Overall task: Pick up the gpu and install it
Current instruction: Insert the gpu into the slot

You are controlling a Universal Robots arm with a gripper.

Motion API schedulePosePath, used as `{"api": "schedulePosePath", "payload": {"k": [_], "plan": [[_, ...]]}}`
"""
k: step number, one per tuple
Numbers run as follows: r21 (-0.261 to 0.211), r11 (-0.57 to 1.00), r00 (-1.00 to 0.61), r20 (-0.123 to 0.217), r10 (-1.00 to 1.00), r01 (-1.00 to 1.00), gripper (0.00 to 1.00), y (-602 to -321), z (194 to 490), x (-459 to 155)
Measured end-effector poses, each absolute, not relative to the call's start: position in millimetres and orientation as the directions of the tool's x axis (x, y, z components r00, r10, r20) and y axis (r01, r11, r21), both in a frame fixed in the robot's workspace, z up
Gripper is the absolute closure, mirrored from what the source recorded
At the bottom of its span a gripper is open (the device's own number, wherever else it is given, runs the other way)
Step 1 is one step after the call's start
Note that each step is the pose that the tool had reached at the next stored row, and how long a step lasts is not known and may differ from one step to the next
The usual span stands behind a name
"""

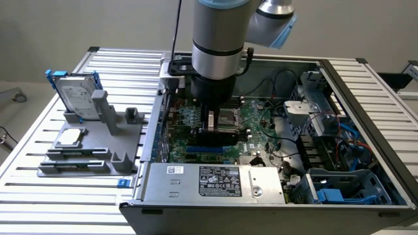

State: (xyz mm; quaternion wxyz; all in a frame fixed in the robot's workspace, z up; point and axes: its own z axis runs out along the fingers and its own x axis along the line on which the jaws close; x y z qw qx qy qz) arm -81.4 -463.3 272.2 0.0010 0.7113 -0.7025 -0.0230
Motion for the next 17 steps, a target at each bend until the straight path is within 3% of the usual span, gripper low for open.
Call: {"api": "schedulePosePath", "payload": {"k": [17], "plan": [[0.034, -0.013, 0.012, -0.031, -0.999, -0.999, 0.73, -463.7, 265.8, -83.0]]}}
